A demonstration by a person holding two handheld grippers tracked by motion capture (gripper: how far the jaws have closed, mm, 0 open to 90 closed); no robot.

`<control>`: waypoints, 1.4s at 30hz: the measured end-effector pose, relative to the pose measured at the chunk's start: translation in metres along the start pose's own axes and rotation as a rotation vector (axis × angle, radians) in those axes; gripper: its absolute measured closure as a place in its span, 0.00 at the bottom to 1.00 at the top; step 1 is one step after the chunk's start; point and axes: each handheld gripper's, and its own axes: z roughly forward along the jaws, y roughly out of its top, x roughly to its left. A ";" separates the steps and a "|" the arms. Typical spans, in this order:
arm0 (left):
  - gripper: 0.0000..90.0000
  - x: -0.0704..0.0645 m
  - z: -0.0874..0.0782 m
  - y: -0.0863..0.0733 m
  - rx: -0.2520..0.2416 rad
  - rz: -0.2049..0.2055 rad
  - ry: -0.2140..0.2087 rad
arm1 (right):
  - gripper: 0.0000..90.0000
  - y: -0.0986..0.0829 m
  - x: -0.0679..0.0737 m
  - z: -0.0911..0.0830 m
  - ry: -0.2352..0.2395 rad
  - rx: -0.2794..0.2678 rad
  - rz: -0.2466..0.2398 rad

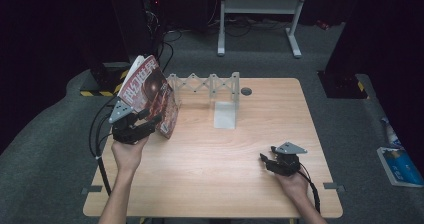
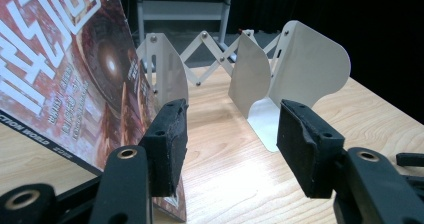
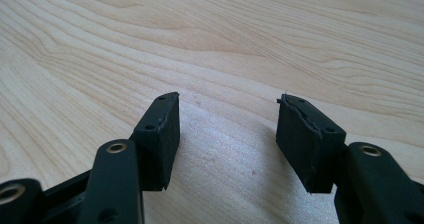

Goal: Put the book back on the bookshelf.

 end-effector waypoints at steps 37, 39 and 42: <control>0.48 -0.018 0.013 -0.017 0.030 0.004 -0.063 | 0.48 0.000 0.000 0.000 0.000 0.000 0.002; 0.48 -0.020 0.014 -0.018 0.029 0.002 -0.069 | 0.48 0.000 0.000 0.000 0.000 0.000 0.002; 0.48 -0.021 0.014 -0.018 0.030 0.005 -0.071 | 0.48 0.000 0.000 0.000 0.000 0.000 0.002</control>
